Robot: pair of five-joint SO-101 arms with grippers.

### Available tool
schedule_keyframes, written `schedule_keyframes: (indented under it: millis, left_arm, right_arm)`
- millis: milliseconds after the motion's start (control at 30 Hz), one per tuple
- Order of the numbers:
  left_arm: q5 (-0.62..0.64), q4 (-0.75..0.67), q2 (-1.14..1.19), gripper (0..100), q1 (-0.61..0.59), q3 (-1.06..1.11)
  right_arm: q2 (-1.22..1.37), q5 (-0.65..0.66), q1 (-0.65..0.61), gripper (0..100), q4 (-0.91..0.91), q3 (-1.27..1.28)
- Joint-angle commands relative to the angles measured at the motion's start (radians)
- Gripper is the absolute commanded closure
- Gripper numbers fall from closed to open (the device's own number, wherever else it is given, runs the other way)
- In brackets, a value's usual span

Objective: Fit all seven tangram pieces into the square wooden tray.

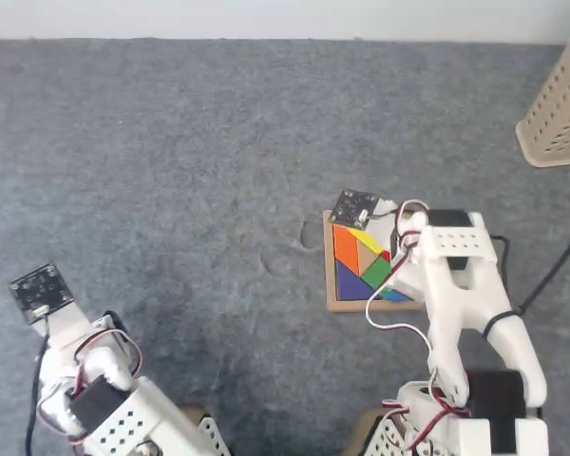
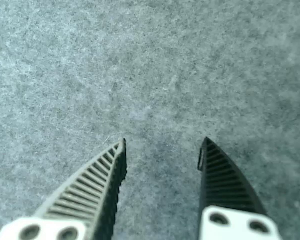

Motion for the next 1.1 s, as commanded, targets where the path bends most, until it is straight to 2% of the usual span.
schedule_keyframes:
  millis: [0,233,300,567,700,1067]
  left_arm:
    - [0.009,0.003,-0.011,77,0.002,-0.019]
    - [0.009,0.003,-0.011,77,0.002,-0.019]
    - [0.009,0.003,-0.011,77,0.002,-0.019]
    - [0.009,0.003,-0.011,77,0.002,-0.019]
    - [0.009,0.003,-0.011,77,0.002,-0.019]
    - [0.009,0.003,-0.011,77,0.002,-0.019]
  right_arm:
    - [-0.056,-0.012,0.007,92.8,-0.094,0.063]
    - [-0.068,-0.018,0.016,93.2,-0.113,0.100]
    - [-0.079,-0.078,0.015,93.2,-0.094,0.081]
    - [-0.366,-0.626,0.016,93.3,0.044,-0.032]
    - [-0.595,-0.802,0.016,93.3,0.143,-0.002]
    - [-1.221,-0.790,0.016,94.4,0.166,0.456]
